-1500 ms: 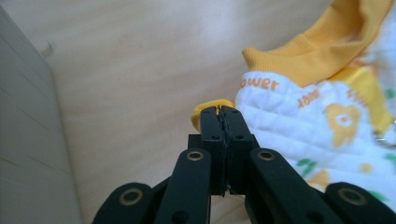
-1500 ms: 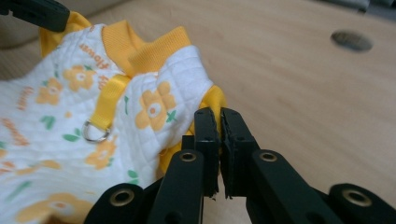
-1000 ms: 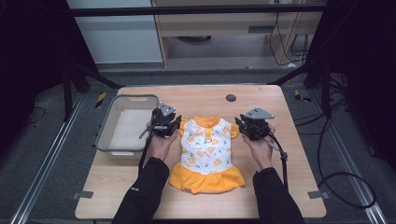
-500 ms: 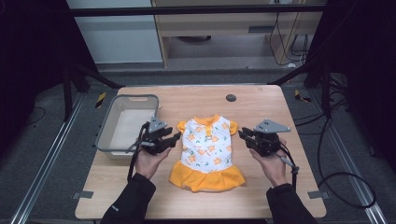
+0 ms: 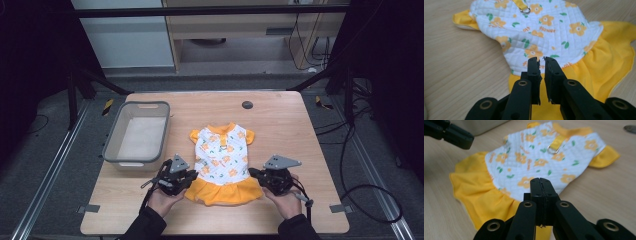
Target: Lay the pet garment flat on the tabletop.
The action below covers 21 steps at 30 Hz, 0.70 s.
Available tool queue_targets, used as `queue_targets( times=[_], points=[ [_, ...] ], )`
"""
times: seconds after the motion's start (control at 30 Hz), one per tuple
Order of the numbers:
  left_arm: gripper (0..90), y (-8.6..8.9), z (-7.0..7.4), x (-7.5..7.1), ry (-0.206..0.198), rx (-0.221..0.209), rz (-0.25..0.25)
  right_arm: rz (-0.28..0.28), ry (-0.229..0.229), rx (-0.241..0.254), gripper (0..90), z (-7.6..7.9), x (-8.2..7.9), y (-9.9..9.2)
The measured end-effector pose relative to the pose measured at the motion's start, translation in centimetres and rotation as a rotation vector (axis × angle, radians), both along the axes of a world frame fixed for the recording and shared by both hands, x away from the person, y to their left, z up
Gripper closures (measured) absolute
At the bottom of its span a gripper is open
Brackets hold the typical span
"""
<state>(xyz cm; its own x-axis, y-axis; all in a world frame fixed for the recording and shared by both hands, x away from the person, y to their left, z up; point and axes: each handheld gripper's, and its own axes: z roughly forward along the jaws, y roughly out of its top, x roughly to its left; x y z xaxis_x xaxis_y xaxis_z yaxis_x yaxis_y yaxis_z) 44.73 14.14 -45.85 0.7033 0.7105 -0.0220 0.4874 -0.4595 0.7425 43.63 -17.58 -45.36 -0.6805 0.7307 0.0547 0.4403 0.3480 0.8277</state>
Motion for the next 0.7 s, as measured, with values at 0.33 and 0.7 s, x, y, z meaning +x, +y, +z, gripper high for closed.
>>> queue_targets(
  times=[0.33,0.7],
  points=[
    [81.2,-0.5,-2.7,-0.7,0.086,0.070,-0.044,0.022,0.099,-0.073,88.9,-3.6,-0.3,1.1],
    [81.2,-0.4,-3.2,-2.5,0.105,0.071,-0.059,0.012,0.137,-0.121,87.4,-4.3,-0.9,0.5]
  ],
)
